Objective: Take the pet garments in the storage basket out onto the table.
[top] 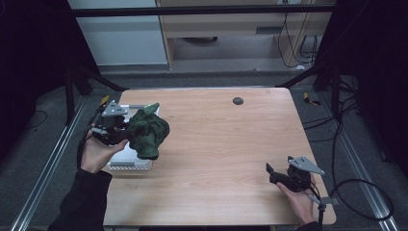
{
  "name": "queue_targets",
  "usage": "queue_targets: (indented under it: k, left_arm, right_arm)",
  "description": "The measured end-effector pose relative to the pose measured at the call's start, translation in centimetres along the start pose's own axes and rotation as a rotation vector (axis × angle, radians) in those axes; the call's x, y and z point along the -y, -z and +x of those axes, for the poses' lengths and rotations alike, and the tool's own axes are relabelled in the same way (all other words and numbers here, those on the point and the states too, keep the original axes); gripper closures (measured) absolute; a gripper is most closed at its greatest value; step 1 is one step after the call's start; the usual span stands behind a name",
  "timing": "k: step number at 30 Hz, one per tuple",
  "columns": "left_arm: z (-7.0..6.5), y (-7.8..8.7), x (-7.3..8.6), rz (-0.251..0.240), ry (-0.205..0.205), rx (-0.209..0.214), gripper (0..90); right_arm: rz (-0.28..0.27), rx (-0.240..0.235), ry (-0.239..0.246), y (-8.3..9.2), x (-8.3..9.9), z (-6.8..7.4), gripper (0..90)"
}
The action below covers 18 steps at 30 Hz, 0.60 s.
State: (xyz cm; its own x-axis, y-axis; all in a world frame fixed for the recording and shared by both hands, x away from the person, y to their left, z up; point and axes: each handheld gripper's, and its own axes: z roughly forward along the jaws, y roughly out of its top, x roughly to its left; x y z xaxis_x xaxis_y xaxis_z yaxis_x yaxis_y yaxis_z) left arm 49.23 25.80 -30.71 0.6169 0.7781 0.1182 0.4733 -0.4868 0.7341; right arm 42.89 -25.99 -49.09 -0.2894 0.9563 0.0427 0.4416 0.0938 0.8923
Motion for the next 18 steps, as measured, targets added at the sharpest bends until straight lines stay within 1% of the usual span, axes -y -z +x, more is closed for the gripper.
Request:
queue_targets:
  k: [1, 3, 4, 5, 7, 9, 10, 11, 13, 16, 17, 18]
  left_arm:
    - [-0.2, -0.1, -0.1, 0.007, -0.006, 0.001, 70.5]
    - [-0.5, -0.5, -0.2, 0.004, -0.013, 0.004, 70.5]
    - [-0.6, -0.6, -0.3, 0.008, -0.017, 0.009, 70.5]
    - [-0.9, -0.9, -0.4, 0.009, -0.020, 0.024, 70.5]
    - [-1.1, -1.0, -0.4, 0.012, -0.024, 0.027, 70.5]
    - [-1.6, -1.4, -0.7, 0.014, -0.031, 0.043, 70.5]
    - [-1.6, -1.4, -0.7, 0.014, -0.031, 0.043, 70.5]
    - [-1.9, -1.5, -0.9, 0.018, -0.046, 0.051, 70.5]
    - [-2.1, -1.6, -1.0, 0.015, -0.045, 0.056, 70.5]
    - [-2.6, -1.9, -1.3, 0.030, -0.077, 0.067, 70.5]
    - [-3.0, -2.1, -1.5, 0.028, -0.082, 0.083, 70.5]
    - [-3.0, -2.1, -1.5, 0.028, -0.082, 0.083, 70.4]
  right_arm:
    - [0.000, 0.001, 0.000, 0.0, 0.0, 0.0, 11.4]
    - [0.000, 0.000, 0.000, 0.0, 0.0, 0.0, 11.4]
    - [-0.001, 0.000, 0.000, 0.0, 0.0, 0.0, 11.5]
    - [0.000, 0.000, 0.000, 0.0, 0.0, 0.0, 11.5]
    - [0.000, -0.001, -0.001, 0.0, 0.0, 0.0, 11.5]
    - [0.001, -0.003, -0.002, 0.0, 0.0, 0.0, 11.5]
    - [0.001, -0.003, -0.002, 0.0, 0.0, 0.0, 11.5]
    - [0.002, -0.003, -0.002, 0.0, 0.0, 0.0, 11.5]
    - [0.002, -0.003, -0.003, 0.0, 0.0, 0.0, 11.5]
    - [0.003, -0.006, -0.005, 0.0, 0.0, 0.1, 11.5]
    - [0.001, -0.003, -0.001, 0.0, 0.0, 0.0, 11.5]
    - [0.001, -0.003, -0.001, 0.0, 0.0, 0.0, 11.5]
